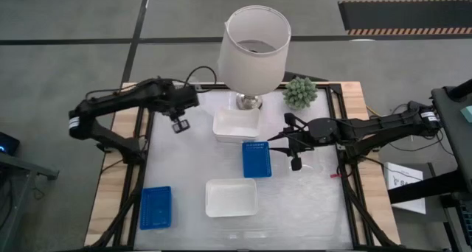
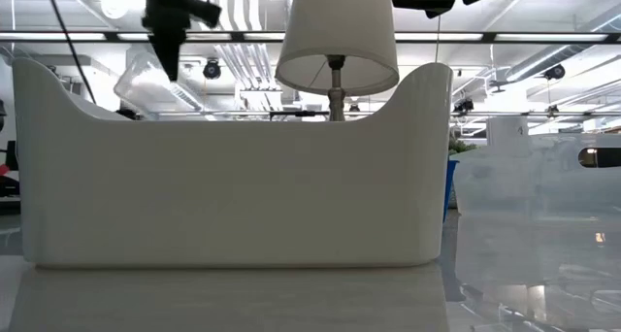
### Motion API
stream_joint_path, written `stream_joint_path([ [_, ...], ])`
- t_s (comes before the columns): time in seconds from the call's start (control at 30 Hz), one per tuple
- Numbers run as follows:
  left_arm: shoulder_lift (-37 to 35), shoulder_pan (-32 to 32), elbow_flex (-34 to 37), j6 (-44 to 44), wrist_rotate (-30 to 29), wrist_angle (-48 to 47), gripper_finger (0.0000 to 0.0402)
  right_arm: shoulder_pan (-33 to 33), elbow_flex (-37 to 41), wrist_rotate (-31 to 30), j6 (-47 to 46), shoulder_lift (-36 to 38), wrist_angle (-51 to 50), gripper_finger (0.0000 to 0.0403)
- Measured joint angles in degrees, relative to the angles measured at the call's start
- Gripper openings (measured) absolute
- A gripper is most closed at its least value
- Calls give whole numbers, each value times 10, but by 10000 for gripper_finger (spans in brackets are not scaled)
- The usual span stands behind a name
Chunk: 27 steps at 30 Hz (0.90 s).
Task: Stack baskets by color
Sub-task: Stack the bottom left transparent bin into the top left transparent bin
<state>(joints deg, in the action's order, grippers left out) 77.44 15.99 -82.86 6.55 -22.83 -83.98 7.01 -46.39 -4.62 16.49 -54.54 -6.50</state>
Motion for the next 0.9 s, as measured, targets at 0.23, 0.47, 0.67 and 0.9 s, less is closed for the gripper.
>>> stream_joint_path([
  [0.23,-114,-12,64,-241,2,57,0,0,0,0,0,0,0,120],
  [0.47,-225,-11,219,-433,109,221,0,0,3,0,0,0,0,120],
  [0.67,-262,-8,327,-464,83,342,0,0,3,0,-5,0,3,120],
  [0.9,-252,-9,372,-463,39,361,0,0,3,1,-4,-10,17,120],
])
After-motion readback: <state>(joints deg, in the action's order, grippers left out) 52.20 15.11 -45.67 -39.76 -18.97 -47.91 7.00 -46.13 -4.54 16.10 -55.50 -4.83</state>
